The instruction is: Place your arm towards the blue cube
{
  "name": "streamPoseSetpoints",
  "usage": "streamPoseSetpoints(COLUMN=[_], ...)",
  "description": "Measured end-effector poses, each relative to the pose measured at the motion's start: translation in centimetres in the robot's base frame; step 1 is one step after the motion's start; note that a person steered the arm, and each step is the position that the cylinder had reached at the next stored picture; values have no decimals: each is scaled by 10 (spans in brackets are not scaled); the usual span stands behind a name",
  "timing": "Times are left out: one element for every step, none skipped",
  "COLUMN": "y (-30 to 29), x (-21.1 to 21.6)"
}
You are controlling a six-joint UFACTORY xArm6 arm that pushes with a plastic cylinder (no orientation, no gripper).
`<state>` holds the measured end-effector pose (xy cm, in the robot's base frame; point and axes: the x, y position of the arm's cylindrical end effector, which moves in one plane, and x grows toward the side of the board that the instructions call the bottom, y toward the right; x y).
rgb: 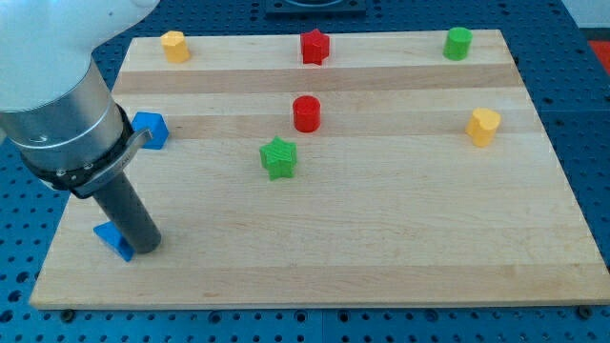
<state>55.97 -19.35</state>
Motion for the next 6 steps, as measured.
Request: streamPoseSetpoints(y=[-1, -1, 7, 27, 32, 32], x=[0, 0, -2, -23, -54, -92])
